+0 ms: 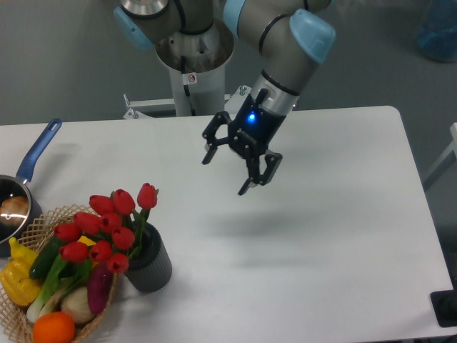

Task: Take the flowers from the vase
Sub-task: 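Move the open gripper toward the red tulips in the grey vase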

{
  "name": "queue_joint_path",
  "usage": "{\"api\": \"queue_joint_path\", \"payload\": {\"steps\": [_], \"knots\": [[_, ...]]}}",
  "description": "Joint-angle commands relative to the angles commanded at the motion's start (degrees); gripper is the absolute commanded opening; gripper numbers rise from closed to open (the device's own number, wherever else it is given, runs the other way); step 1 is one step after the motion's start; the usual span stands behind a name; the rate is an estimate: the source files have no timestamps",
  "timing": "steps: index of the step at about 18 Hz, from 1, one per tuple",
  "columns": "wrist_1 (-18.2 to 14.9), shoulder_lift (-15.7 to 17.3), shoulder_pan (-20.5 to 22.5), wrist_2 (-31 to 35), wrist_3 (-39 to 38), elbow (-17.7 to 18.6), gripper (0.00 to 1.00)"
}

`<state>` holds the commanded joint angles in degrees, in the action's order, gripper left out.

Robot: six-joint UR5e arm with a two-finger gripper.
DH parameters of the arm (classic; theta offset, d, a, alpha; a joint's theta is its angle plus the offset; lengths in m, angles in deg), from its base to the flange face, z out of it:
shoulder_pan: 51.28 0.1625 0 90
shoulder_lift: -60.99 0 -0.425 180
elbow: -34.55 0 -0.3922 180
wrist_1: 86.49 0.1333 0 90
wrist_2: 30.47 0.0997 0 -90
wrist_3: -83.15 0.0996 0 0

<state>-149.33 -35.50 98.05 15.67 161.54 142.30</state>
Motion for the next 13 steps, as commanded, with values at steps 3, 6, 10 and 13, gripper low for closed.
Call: {"api": "queue_joint_path", "payload": {"steps": [3, 6, 10, 13], "knots": [[0.17, -0.36, -0.97, 0.0, 0.0, -0.44, 1.0], [0.26, -1.58, -3.69, -1.74, -0.7, -0.53, 1.0], [0.53, -2.64, -4.23, -6.49, -0.7, -0.62, 1.0], [1.31, -3.52, -4.66, -8.87, -0.53, -0.62, 1.0]]}}
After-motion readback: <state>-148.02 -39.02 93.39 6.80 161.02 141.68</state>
